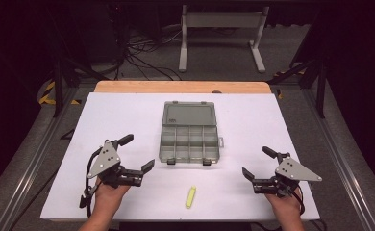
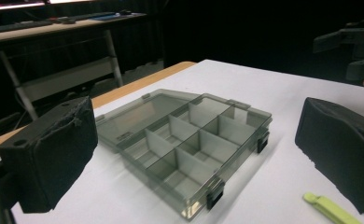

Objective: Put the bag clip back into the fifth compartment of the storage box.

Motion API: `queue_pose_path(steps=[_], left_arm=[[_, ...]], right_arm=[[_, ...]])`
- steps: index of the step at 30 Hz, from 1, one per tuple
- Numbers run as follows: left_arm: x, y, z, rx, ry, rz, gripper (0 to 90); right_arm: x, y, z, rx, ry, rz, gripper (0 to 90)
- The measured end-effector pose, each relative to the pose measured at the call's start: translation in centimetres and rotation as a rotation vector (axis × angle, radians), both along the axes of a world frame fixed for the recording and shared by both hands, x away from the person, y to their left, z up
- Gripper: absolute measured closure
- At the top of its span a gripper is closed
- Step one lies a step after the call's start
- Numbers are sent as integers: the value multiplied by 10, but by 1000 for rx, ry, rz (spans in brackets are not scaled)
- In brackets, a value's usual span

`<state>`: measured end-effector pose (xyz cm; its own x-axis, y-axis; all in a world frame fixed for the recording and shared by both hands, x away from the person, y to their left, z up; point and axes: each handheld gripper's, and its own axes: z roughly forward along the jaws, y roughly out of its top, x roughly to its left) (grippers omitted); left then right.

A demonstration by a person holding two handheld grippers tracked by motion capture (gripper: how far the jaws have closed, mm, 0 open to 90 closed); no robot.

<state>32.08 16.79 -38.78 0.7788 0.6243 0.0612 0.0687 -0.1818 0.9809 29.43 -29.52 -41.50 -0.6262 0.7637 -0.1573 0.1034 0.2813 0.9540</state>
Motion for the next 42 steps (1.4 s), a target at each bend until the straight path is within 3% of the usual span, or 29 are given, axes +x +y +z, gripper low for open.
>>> queue_pose_path(steps=[4, 9, 17, 19, 26, 28, 31, 39, 42], left_arm=[[3, -15, 3, -10, -5, -33, 1], [6, -32, 6, 17, -6, -75, 1], [12, -51, 8, 2, -2, -120, 1], [13, -55, 8, -14, 16, -149, 1], [13, -70, 11, 14, 35, -208, 1], [12, -76, 12, 16, 28, -217, 1], [11, -82, 14, 21, 58, -226, 2], [10, -91, 14, 16, 70, -254, 10], [8, -94, 14, 13, 93, -269, 25]], right_arm=[[0, 0, 0, -2, 2, 3, 40], [0, -1, 0, 0, 0, 3, 40], [0, -2, -1, 2, 6, 2, 40], [0, -2, -1, -1, 5, 2, 40], [0, -3, -1, 0, 4, -2, 40], [0, -3, -1, -4, 5, -1, 40], [0, -3, -1, -5, 4, 3, 40], [0, -3, -1, -4, 5, 7, 40], [0, -3, -1, -1, 11, 6, 40]])
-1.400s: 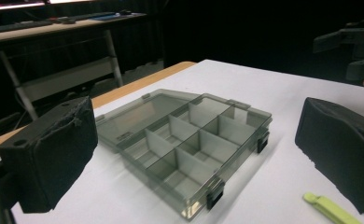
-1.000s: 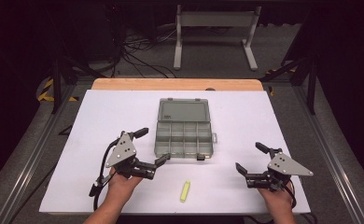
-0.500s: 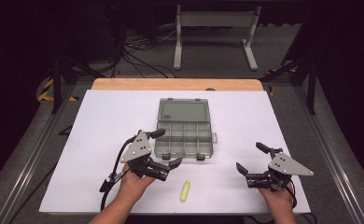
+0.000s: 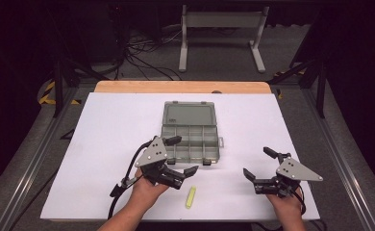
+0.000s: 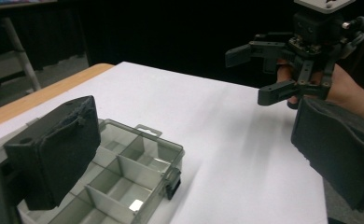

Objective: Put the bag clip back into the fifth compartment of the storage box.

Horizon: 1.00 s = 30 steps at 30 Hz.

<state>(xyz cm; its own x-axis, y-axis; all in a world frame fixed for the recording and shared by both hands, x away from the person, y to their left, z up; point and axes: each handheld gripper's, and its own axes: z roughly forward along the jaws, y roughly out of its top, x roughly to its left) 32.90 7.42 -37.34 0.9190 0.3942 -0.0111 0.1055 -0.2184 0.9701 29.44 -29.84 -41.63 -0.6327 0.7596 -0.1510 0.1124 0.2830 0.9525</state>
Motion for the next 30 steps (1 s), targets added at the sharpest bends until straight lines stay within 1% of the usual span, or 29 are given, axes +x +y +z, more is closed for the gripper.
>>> queue_pose_path(steps=[2, 5, 6, 7, 8, 9, 11, 13, 14, 15, 17, 19, 20, 21, 22, 24, 25, 26, 27, 28, 29, 30], left_arm=[[-1, -1, 0, -6, 1, -2, 38], [-4, -2, 1, -13, 21, -11, 58], [-5, -4, 1, 1, 30, -3, 64], [-5, -4, 1, 1, 30, -3, 65], [-6, -5, 1, 15, 32, 0, 65], [-7, -5, 1, 19, 42, -2, 67], [-9, -7, 0, 40, 36, 5, 67], [-11, -9, 0, 53, 47, 9, 79], [-12, -9, 0, 66, 40, 14, 85], [-14, -10, 0, 74, 51, 21, 94], [-15, -12, 1, 104, 52, 36, 113], [-16, -14, 3, 145, 67, 53, 124], [-17, -15, 4, 158, 77, 61, 124], [-17, -16, 5, 173, 79, 61, 124], [-17, -17, 5, 181, 78, 66, 124], [-17, -18, 5, 195, 92, 68, 122], [-17, -19, 5, 192, 101, 69, 118], [-17, -19, 5, 198, 106, 69, 118], [-17, -19, 5, 210, 109, 72, 118], [-18, -20, 4, 217, 120, 72, 118], [-18, -21, 4, 236, 119, 71, 128], [-20, -22, 4, 259, 129, 71, 145]], right_arm=[[0, 0, 0, -3, 2, -2, 40], [0, 0, 0, -6, -3, 4, 40], [0, 0, 0, -3, 3, 1, 40], [0, 0, 0, -3, 3, 1, 40], [0, 0, 0, 0, 3, 4, 40], [0, 0, 0, -1, 3, 5, 40], [0, 0, 0, -1, 6, 7, 40], [1, 1, -1, -3, 6, 10, 40], [1, 1, -1, -4, 6, 12, 40], [1, 1, -1, -1, 7, 13, 40], [1, 1, -1, -1, 8, 16, 40], [1, 1, -1, -1, 9, 16, 40], [1, 1, -1, -1, 9, 17, 40], [1, 1, -1, -1, 11, 18, 40], [1, 1, -1, -2, 11, 18, 40], [1, 1, -1, -1, 12, 19, 40], [1, 1, -1, -2, 12, 18, 40], [1, 1, -1, -2, 11, 17, 40], [1, 1, -1, -2, 11, 17, 40], [1, 1, -1, 1, 11, 18, 40], [1, 1, -1, 2, 13, 18, 40], [2, 1, -1, 3, 13, 19, 40]])
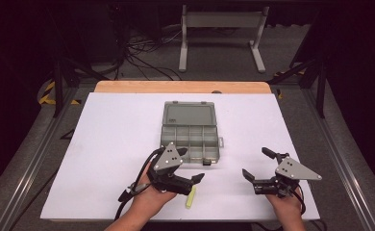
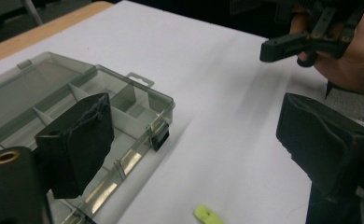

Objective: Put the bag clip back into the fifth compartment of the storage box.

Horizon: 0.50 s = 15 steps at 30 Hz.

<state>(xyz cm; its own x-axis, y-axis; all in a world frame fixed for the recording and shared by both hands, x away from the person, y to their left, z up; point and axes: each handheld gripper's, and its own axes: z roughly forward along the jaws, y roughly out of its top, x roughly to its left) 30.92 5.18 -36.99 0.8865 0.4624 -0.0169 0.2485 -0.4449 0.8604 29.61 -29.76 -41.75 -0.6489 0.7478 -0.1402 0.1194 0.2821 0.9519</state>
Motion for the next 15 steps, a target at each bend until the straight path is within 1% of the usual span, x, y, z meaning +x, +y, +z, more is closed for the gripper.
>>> queue_pose_path(steps=[1, 2, 3, 4, 7, 8, 9, 10, 12, 15], left_arm=[[0, 0, 0, 0, 0, 0, 174], [-1, -1, 0, 19, 7, -2, 174], [-2, -2, 0, 37, 8, 1, 193], [-2, -3, 0, 47, 24, 5, 204], [0, -6, 0, 97, 80, 21, 196], [0, -7, -1, 116, 106, 28, 190], [0, -7, -1, 116, 106, 28, 177], [1, -9, -2, 137, 128, 39, 177], [3, -10, -4, 162, 154, 52, 163], [7, -11, -7, 186, 216, 69, 150]], right_arm=[[0, 0, 0, 0, 0, 0, 40], [0, 0, 0, -2, -1, 1, 40], [0, 0, 0, -4, 2, 1, 40], [0, 0, 0, -7, 1, 1, 40], [0, 0, 0, -2, 2, 3, 40], [0, 0, 0, -1, 0, 3, 40], [0, 0, 0, -1, 0, 3, 40], [0, 0, 0, -1, 2, 4, 40], [0, 0, 0, -3, 9, 3, 40], [0, 0, 0, -3, 9, 4, 40]])
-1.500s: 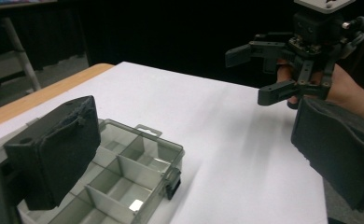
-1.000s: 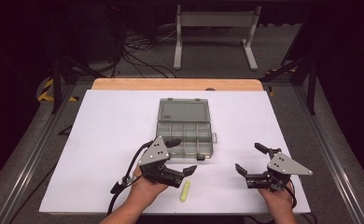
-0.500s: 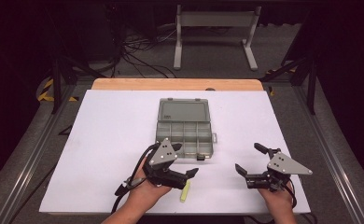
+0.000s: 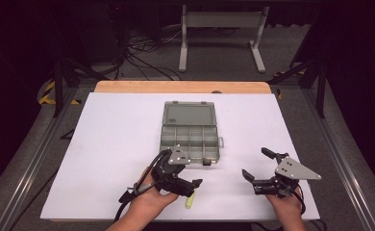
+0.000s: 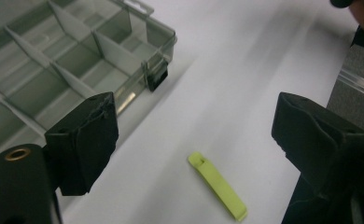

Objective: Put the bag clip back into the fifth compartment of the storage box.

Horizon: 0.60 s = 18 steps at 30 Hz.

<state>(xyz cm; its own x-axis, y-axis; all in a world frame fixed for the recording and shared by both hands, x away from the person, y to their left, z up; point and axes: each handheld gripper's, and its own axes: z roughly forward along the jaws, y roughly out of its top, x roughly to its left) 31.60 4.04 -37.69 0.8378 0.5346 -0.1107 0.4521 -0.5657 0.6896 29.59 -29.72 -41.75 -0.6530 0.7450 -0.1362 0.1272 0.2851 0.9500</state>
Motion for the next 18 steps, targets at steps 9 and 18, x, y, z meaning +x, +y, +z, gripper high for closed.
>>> queue_pose_path(steps=[9, 18], left_arm=[[4, -10, -10, 95, 127, -9, 134], [5, -19, -21, 194, 191, -9, 149]], right_arm=[[1, 0, 0, 2, 5, 7, 40], [1, 0, 0, 0, 9, 12, 40]])
